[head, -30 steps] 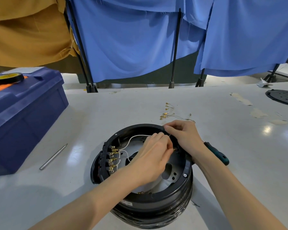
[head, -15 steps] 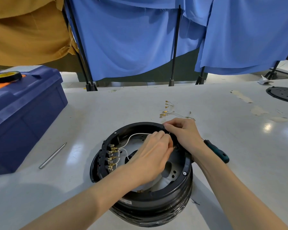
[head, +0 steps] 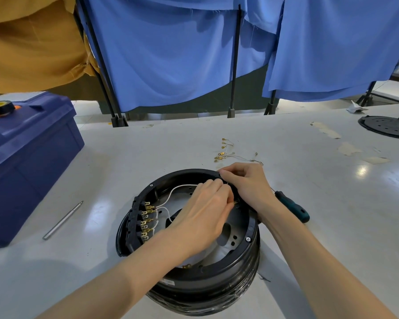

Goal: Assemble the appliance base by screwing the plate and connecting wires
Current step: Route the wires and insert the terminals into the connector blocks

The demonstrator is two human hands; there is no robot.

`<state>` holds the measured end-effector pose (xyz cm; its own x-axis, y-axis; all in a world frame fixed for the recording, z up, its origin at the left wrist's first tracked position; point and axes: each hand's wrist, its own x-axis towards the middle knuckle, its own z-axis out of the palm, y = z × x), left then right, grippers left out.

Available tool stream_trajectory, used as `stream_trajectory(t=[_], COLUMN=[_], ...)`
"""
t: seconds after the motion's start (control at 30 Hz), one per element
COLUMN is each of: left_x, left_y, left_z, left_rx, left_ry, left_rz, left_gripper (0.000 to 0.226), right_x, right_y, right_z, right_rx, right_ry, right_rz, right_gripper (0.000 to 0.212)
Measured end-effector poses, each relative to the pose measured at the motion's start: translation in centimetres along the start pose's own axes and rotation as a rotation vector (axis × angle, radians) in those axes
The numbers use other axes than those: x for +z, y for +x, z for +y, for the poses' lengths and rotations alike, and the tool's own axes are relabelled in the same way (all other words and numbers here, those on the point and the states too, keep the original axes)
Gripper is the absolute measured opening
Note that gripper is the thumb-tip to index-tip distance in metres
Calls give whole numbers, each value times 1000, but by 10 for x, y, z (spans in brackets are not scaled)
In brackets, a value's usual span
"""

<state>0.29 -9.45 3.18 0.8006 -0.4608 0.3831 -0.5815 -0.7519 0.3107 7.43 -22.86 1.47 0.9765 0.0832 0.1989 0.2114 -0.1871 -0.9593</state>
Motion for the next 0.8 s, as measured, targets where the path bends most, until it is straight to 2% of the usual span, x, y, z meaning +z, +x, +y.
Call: stream_trajectory(t=[0.17, 0.33, 0.5, 0.6, 0.67, 0.8], left_x=[-2, -3, -6, -16, -26, -43], left_y=[6, 5, 8, 7, 5, -6], left_z=[3, 1, -6, -15, -29, -66], left_rx=[48, 39, -133, -248, -301, -367], left_ry=[59, 0, -176, -307, -250, 61], left_rz=[-38, -7, -17, 77, 156, 219], left_gripper=[15, 12, 21, 23, 21, 23], right_x=[1, 2, -1, -5, -9, -20], right_y=[1, 0, -3, -3, 0, 14], right_z=[-1, -2, -4, -4, -3, 3], right_rx=[19, 38, 63, 129, 171, 191], right_ry=[-8, -5, 7, 74, 109, 85], right_rz=[8, 7, 13, 6, 9, 43], right_gripper=[19, 17, 18, 19, 18, 17])
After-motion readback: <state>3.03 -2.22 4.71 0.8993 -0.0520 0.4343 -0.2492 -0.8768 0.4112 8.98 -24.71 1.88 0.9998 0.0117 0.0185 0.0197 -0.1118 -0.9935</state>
